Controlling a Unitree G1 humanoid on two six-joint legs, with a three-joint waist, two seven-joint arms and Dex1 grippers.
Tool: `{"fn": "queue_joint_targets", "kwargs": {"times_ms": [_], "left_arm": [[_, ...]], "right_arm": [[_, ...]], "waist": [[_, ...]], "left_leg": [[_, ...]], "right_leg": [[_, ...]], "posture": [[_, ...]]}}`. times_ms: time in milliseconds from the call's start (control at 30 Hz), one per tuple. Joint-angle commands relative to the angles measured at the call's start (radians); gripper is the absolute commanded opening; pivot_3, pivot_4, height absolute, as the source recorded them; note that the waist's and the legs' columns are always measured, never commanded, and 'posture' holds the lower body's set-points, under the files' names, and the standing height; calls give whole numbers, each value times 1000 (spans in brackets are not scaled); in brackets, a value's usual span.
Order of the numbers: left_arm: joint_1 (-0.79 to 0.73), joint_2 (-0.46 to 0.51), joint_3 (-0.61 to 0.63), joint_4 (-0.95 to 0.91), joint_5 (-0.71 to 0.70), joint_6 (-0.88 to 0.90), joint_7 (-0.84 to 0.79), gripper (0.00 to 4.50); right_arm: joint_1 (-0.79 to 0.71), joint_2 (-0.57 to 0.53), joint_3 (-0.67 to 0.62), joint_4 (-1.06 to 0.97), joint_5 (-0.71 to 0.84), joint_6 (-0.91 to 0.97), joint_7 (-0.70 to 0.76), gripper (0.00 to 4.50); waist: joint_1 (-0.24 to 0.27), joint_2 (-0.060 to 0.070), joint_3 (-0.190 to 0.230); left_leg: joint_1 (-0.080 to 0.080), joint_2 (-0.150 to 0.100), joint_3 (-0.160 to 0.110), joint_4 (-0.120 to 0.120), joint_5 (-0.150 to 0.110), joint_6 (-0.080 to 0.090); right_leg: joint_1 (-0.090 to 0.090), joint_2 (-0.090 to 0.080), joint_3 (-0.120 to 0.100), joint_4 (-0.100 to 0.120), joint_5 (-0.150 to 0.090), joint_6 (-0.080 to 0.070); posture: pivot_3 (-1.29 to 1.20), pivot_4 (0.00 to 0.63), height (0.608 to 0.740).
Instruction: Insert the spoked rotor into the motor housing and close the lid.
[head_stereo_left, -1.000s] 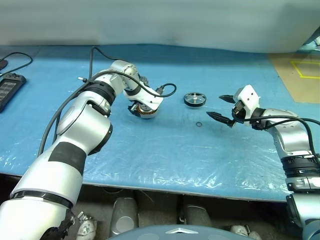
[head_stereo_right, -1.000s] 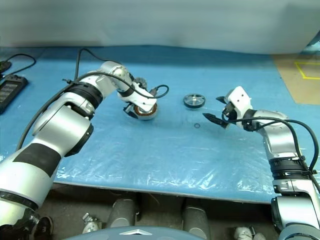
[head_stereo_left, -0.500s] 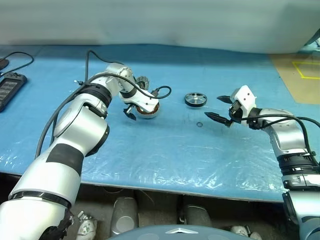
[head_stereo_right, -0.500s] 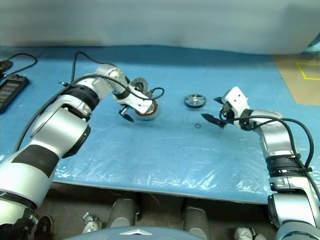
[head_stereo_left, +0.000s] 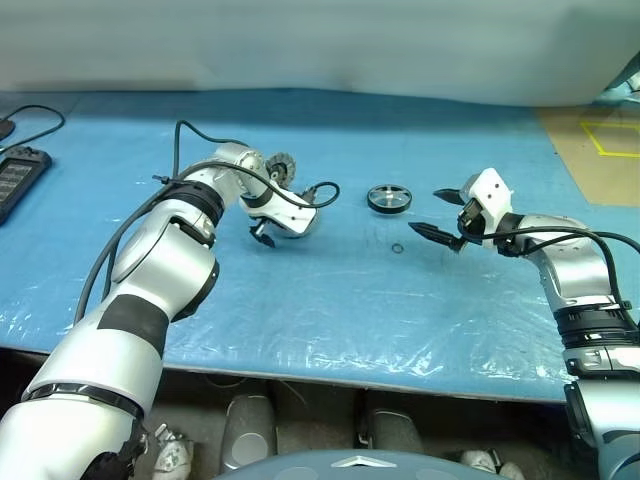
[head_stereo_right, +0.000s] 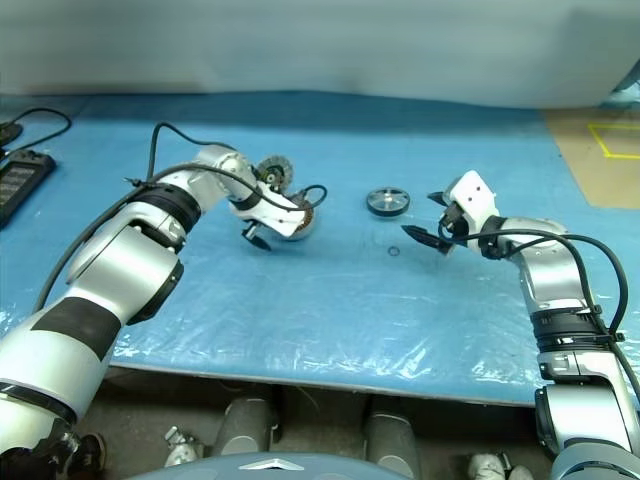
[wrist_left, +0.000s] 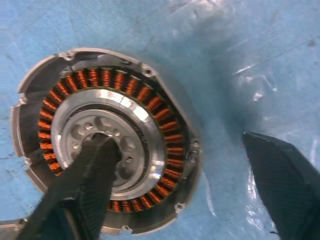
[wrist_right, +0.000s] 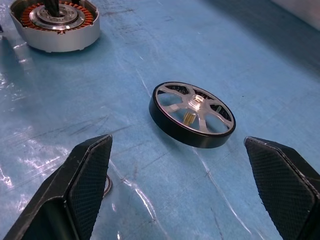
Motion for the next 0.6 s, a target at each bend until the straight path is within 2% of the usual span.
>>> {"fn": "queue_joint_targets", "kwargs": {"times_ms": [33,133,233,400,600], "left_arm": [[24,-2,-36,13,49,13,42,2973],[33,2,-43,19,51,-1,-2,2973],[38,-7,-40,13,51,-11,51,2467],[46,-19,-9,-3,4,-94,-14,2467],[38,-22,-16,-37,8,-225,7,2467]], "right_arm": [[3,-2,-27,-34,13,-14,-9,4500],[11,0,-32,-39,15,-14,-17,4500],[28,-2,-40,-44,18,-14,-26,4500],[54,2,-53,-58,22,-10,-49,4500],[94,9,-60,-81,27,-8,-75,4500]], "waist": [[-1,0,0],[-1,0,0],[-3,0,0],[0,1,-1],[6,1,-1]], "left_leg": [[0,0,0,0,0,0],[1,0,0,0,0,0],[2,0,0,0,0,0],[4,-1,0,-1,-2,-1],[4,0,0,-1,-2,-1]], "right_leg": [[0,0,0,0,0,0],[0,0,0,0,0,0],[1,0,1,0,0,0],[3,0,1,0,0,0],[4,0,1,-1,0,0]], "posture": [[0,150,740],[0,150,740],[0,150,740],[0,150,740],[0,150,740]]}}
